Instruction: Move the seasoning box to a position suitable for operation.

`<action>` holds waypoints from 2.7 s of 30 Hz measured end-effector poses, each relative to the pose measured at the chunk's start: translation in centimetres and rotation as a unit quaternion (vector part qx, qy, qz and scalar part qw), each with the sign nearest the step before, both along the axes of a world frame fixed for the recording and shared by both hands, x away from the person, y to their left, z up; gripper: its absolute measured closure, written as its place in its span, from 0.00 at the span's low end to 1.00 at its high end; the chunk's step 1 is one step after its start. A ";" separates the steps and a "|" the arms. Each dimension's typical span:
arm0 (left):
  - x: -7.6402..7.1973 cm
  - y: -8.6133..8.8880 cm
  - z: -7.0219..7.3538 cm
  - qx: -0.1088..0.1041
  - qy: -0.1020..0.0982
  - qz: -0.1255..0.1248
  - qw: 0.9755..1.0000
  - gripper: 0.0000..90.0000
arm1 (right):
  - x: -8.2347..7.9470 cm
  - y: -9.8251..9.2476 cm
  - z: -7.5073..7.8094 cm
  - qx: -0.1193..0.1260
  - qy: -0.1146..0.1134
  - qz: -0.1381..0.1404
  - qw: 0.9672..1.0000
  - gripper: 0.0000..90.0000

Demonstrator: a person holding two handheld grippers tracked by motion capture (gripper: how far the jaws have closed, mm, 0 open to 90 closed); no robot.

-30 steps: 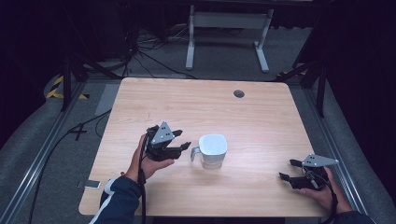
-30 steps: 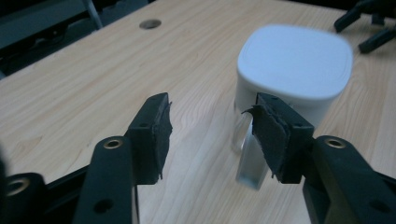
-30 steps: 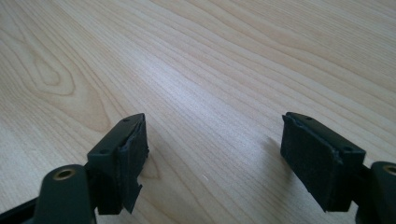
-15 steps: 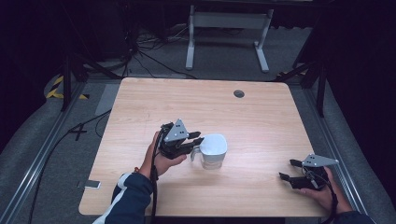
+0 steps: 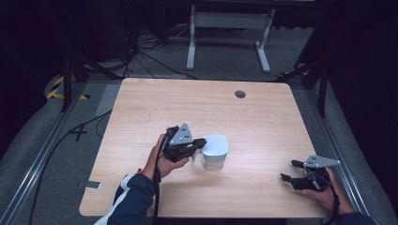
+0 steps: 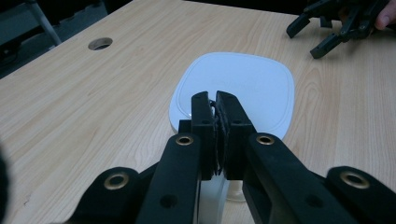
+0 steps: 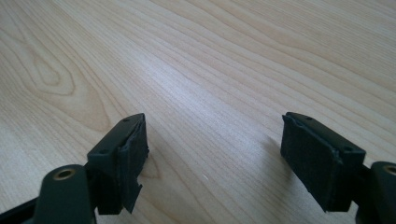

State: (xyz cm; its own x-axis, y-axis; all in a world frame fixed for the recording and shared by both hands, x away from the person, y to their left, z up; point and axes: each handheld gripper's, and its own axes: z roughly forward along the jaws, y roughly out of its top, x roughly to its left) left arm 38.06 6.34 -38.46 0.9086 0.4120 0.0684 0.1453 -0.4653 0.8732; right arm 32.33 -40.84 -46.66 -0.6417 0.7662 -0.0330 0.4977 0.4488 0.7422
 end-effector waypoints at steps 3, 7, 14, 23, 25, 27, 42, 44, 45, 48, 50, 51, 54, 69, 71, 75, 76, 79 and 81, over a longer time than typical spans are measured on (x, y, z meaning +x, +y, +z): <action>-0.1 0.0 0.0 0.001 -0.003 0.004 1.000 0.97 | 0.0 0.0 0.0 0.000 0.000 0.000 1.000 0.25; -0.2 0.0 0.0 0.004 -0.012 0.001 1.000 0.99 | 0.0 0.0 0.0 0.000 0.000 0.000 1.000 0.26; -0.2 0.2 -0.1 0.000 -0.008 0.000 1.000 1.00 | 0.5 0.6 0.9 -0.001 0.003 -0.012 1.000 0.45; -0.1 0.5 -0.2 -0.007 0.000 -0.004 1.000 1.00 | 1.5 4.1 4.3 0.030 -0.034 0.033 0.998 0.77; -0.1 0.5 -0.2 -0.006 -0.003 -0.002 1.000 1.00 | 1.8 5.1 4.8 0.030 -0.034 0.050 0.998 0.83; -0.1 0.6 -0.2 -0.007 -0.002 -0.001 1.000 1.00 | 2.0 5.7 5.0 0.028 -0.037 0.058 0.997 0.85; -0.1 0.9 -0.4 -0.015 0.003 -0.004 1.000 1.00 | 3.9 13.3 7.9 0.022 -0.062 0.154 0.986 0.98; -0.1 0.8 -0.4 -0.019 0.006 -0.004 1.000 1.00 | 4.1 14.3 8.1 0.017 -0.060 0.163 0.985 0.99; -0.1 0.8 -0.4 -0.019 0.006 -0.004 1.000 1.00 | 4.1 14.3 8.1 0.017 -0.060 0.163 0.985 0.99; -0.1 0.9 -0.4 -0.018 0.005 -0.005 1.000 1.00 | 4.3 15.9 8.3 0.005 -0.058 0.177 0.982 0.99; -0.1 0.9 -0.5 -0.021 0.007 -0.006 1.000 1.00 | 4.4 16.4 8.4 -0.002 -0.059 0.182 0.982 0.99; -0.1 0.9 -0.5 -0.021 0.007 -0.006 1.000 1.00 | 4.4 16.4 8.4 -0.002 -0.059 0.182 0.982 0.99; -0.1 0.9 -0.5 -0.024 0.009 -0.005 1.000 1.00 | 4.3 17.1 8.6 -0.010 -0.057 0.189 0.980 0.99; -0.1 1.0 -0.5 -0.024 0.009 -0.008 1.000 1.00 | 4.2 18.4 9.2 -0.024 -0.054 0.207 0.977 0.99; -0.1 1.1 -0.6 -0.023 0.011 -0.007 1.000 1.00 | 4.2 18.5 9.2 -0.029 -0.054 0.207 0.976 0.99; -0.1 1.2 -0.8 -0.023 0.012 -0.002 1.000 0.99 | 4.2 18.6 9.2 -0.029 -0.054 0.208 0.976 0.99; 0.0 1.2 -0.8 -0.018 0.010 -0.001 1.000 0.99 | 4.2 18.7 9.2 -0.029 -0.054 0.209 0.976 0.99; -0.1 1.0 -1.0 -0.016 0.007 -0.002 1.000 0.97 | 4.1 19.0 9.5 -0.030 -0.058 0.212 0.975 0.99; -0.3 0.7 -0.9 -0.007 -0.001 -0.003 1.000 0.97 | 3.9 19.4 10.0 -0.028 -0.066 0.215 0.974 0.99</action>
State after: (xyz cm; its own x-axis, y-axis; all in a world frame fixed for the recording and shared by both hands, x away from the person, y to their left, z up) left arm 37.78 7.05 -39.38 0.9107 0.4081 0.0643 0.1416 -0.4544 0.8794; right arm 36.20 -21.47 -36.64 -0.8902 0.4226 -0.1701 0.1573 0.6356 0.7558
